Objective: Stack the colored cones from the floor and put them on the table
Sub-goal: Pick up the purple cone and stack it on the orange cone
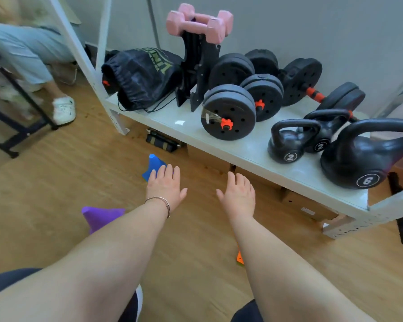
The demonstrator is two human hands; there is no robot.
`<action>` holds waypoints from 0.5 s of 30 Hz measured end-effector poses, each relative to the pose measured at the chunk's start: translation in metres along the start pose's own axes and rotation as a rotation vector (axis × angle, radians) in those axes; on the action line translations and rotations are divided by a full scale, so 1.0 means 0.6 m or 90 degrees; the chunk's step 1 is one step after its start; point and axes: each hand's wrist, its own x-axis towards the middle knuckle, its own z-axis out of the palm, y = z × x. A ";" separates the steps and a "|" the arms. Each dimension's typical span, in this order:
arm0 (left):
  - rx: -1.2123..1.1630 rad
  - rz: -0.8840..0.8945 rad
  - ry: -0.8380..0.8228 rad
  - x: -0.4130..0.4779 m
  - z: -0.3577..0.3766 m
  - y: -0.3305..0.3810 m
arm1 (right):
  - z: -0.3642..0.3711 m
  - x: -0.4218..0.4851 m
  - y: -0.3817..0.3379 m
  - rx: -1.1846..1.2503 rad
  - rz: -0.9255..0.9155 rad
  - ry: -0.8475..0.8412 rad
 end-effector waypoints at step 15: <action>0.010 0.007 -0.043 -0.008 0.093 -0.333 | 0.131 0.028 -0.239 0.022 -0.082 -0.045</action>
